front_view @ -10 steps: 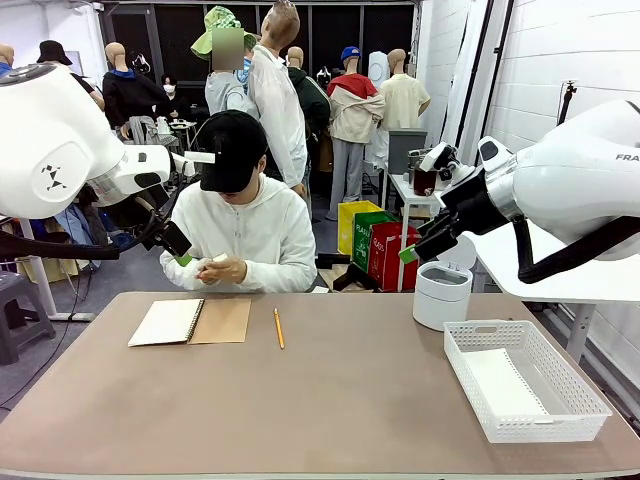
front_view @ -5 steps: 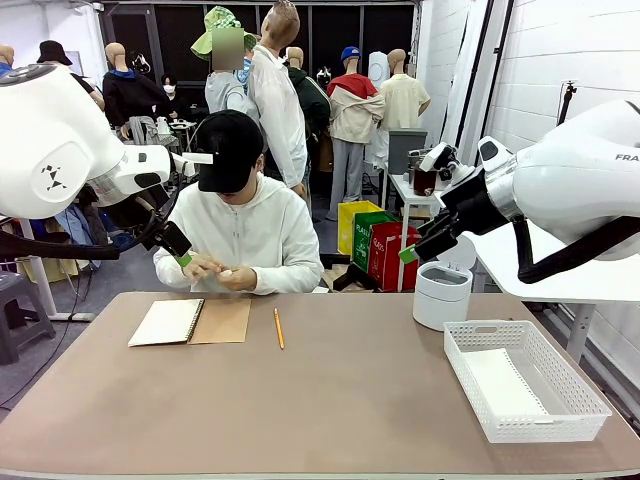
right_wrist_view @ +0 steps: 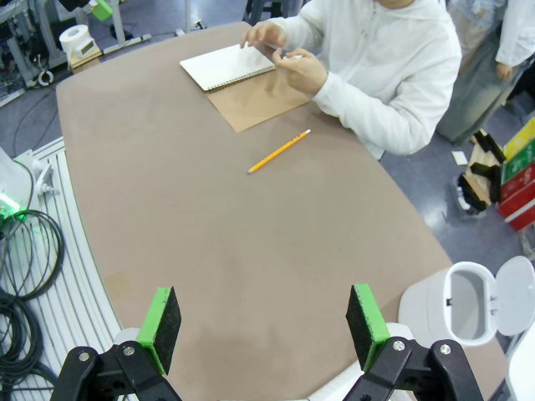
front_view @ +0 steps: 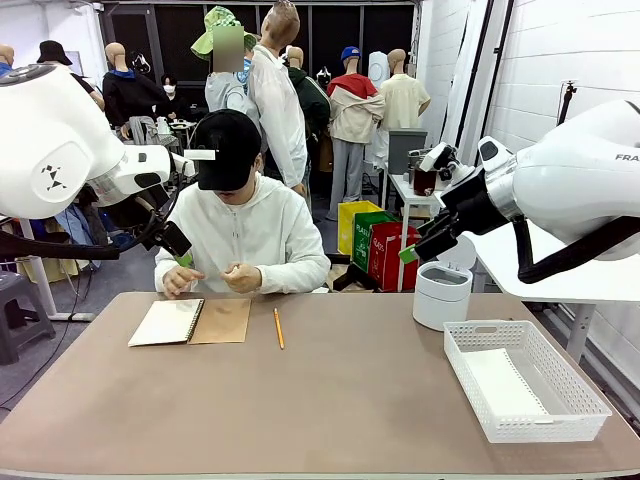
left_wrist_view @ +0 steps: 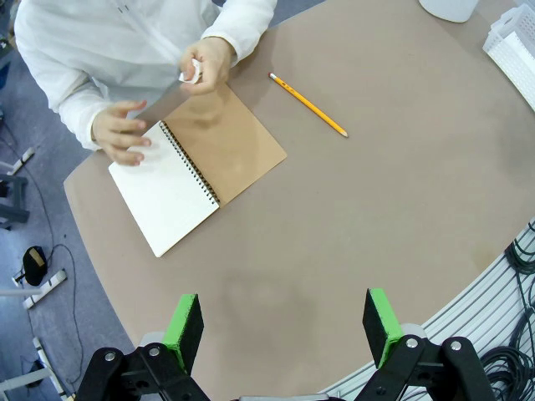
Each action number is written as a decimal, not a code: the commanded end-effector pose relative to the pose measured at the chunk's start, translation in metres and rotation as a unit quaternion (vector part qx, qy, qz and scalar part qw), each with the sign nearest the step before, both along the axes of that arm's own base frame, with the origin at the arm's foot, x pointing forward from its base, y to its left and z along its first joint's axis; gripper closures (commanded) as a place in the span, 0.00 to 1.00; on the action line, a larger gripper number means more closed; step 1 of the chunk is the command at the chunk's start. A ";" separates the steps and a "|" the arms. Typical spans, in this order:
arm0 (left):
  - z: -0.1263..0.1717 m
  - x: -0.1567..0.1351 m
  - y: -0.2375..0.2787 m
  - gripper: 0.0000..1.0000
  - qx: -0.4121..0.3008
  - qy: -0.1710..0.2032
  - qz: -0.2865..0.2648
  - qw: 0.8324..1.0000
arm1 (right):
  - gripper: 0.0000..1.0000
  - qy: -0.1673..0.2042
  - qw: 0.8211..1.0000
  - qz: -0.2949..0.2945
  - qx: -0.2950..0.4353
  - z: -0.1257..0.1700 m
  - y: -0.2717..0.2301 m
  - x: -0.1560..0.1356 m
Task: Sort the paper based on its condition.
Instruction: If a person hands you a paper, place it in the Organizing basket , and if it's crumpled, put it in the Trash can.
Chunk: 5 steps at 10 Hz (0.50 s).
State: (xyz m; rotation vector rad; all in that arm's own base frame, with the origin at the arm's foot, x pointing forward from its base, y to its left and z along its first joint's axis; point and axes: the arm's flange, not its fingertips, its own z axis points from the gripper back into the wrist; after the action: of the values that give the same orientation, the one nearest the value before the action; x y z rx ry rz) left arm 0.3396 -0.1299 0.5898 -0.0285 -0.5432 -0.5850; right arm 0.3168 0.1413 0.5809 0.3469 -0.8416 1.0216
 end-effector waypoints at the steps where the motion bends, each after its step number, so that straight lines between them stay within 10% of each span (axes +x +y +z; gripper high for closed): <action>1: 0.000 0.000 0.001 0.00 0.000 -0.001 -0.001 1.000 | 0.00 -0.001 1.000 -0.002 -0.001 0.000 0.000 0.000; 5: 0.000 0.000 0.001 0.00 0.000 -0.001 -0.001 1.000 | 0.00 -0.001 1.000 -0.002 -0.001 0.000 0.000 0.000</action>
State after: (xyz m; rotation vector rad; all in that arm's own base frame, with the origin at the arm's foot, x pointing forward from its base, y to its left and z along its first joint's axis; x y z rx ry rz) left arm 0.3396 -0.1299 0.5898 -0.0285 -0.5432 -0.5850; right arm 0.3168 0.1413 0.5809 0.3469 -0.8416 1.0216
